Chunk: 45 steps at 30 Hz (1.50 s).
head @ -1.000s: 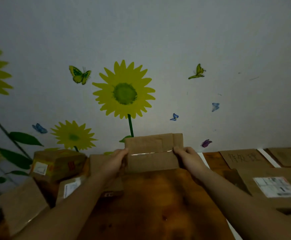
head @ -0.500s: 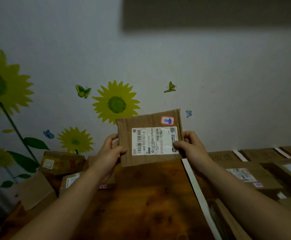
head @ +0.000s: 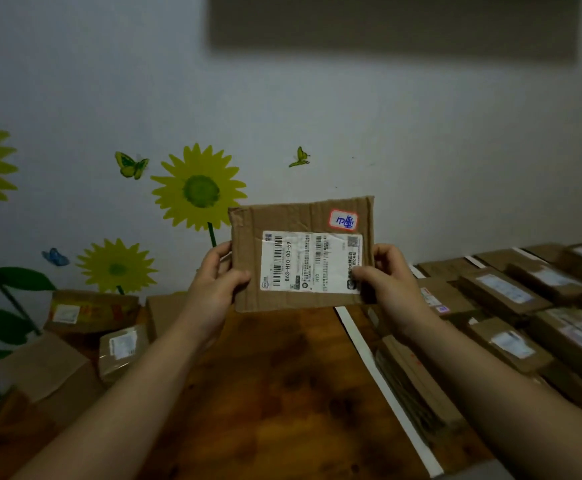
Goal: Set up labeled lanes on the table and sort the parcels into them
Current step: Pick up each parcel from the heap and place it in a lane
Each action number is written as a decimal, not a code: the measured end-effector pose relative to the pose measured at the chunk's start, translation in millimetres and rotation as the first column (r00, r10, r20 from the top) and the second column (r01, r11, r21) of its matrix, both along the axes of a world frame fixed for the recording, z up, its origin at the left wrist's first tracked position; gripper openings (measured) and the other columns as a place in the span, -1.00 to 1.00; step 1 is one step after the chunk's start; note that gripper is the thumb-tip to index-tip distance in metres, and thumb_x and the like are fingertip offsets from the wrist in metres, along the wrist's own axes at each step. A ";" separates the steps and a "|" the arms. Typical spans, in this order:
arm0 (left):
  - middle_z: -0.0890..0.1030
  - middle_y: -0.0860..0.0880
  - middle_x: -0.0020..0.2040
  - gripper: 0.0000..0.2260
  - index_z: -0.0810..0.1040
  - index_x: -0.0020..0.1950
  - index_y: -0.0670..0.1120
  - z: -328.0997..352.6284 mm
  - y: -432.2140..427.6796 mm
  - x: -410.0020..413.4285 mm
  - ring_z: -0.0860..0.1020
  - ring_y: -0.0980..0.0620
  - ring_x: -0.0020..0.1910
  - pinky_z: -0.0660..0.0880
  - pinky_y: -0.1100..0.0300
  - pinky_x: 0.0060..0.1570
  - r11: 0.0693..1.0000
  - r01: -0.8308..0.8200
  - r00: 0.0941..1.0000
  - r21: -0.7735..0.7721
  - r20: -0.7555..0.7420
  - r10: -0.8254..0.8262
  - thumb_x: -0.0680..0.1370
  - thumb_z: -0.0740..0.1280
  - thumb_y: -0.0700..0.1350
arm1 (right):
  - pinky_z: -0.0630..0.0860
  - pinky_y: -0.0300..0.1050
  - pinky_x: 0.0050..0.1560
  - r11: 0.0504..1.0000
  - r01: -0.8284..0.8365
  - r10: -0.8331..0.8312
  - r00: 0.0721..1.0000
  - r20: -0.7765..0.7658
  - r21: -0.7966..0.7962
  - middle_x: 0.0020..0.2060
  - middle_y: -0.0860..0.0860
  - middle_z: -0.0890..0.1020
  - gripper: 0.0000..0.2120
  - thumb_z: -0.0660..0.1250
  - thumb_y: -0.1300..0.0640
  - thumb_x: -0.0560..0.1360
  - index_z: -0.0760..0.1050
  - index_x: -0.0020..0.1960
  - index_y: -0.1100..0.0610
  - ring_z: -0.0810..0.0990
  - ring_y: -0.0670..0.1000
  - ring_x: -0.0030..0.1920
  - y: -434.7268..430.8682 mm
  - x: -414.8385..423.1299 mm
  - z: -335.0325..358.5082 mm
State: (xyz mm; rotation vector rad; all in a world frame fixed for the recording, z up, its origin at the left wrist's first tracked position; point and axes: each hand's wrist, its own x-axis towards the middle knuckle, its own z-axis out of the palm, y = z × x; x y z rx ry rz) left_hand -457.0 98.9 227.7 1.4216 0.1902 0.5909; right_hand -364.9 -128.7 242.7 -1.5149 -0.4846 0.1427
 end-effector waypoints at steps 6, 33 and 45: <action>0.54 -0.03 0.18 -0.73 0.42 0.12 0.17 -0.3 -34.6 9.1 0.61 0.05 0.03 0.55 0.21 -0.21 0.994 0.113 0.992 -0.006 -0.052 -0.113 0.54 0.29 -0.18 | 0.54 -0.26 -0.22 0.999 -0.032 0.032 0.998 -0.053 0.000 0.07 -0.13 0.58 -0.58 0.31 0.17 0.51 0.33 0.29 -0.15 0.63 -0.10 -0.03 -41.8 -9.4 -0.1; 0.56 -0.09 0.04 -0.70 0.31 0.06 0.17 -34.0 -560.9 207.1 0.67 -0.03 -0.19 0.58 0.14 -0.32 0.805 0.576 0.762 -0.145 -0.262 -0.592 0.47 0.39 -0.04 | 0.41 0.15 0.31 0.733 0.676 -0.678 0.735 -0.004 0.076 0.28 -0.05 0.48 -0.37 0.41 0.12 0.46 0.20 0.26 -0.44 0.48 0.00 0.27 -516.5 80.4 -39.6; 0.51 0.12 0.08 -0.62 0.38 0.23 0.07 -46.7 -660.3 360.0 0.54 0.18 -0.03 0.50 0.31 -0.17 0.533 0.810 0.577 0.243 -0.488 -0.655 0.46 0.41 -0.03 | 0.46 0.18 0.25 0.682 0.712 -0.724 0.689 -0.020 -0.170 0.25 -0.08 0.48 -0.36 0.42 0.13 0.46 0.20 0.42 -0.12 0.50 -0.02 0.22 -623.3 209.1 -78.1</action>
